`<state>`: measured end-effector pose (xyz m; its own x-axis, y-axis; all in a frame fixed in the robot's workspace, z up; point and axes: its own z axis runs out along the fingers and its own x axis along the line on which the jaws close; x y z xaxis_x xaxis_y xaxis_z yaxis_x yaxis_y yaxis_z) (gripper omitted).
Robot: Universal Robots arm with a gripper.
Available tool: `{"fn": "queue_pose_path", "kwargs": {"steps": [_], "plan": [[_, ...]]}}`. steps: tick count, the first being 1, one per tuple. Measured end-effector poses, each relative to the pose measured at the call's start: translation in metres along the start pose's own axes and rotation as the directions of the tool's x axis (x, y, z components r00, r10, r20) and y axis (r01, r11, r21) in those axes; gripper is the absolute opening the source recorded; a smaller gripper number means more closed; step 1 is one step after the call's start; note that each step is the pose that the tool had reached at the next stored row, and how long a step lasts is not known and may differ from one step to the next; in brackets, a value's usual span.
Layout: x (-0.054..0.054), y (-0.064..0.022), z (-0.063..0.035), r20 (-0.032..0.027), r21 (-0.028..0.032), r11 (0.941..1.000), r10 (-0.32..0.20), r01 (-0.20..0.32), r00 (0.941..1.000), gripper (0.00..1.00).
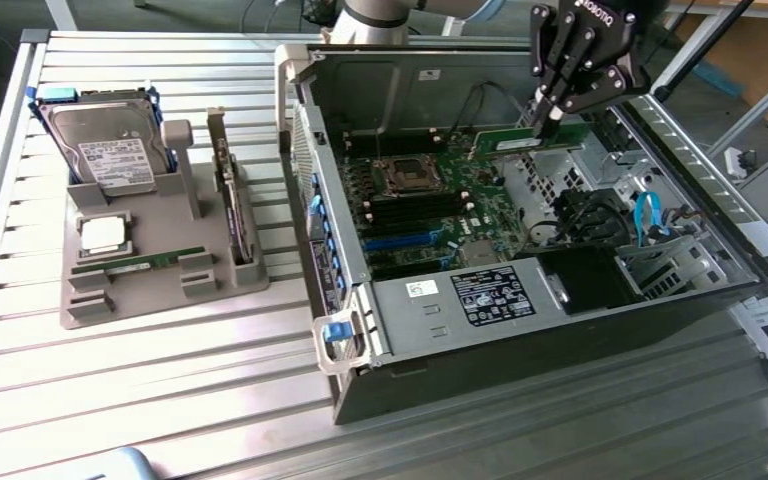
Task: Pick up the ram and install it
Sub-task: 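Pick up the ram and move it above insertion slot, then insert the ram into the slot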
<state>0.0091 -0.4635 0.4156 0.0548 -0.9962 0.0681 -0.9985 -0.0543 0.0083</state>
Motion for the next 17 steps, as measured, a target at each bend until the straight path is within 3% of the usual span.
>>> {"fn": "queue_pose_path", "kwargs": {"steps": [17], "plan": [[-0.0045,-0.0013,-0.0003,-0.0001,0.0,1.0,0.0,0.0,1.0,0.12]]}}
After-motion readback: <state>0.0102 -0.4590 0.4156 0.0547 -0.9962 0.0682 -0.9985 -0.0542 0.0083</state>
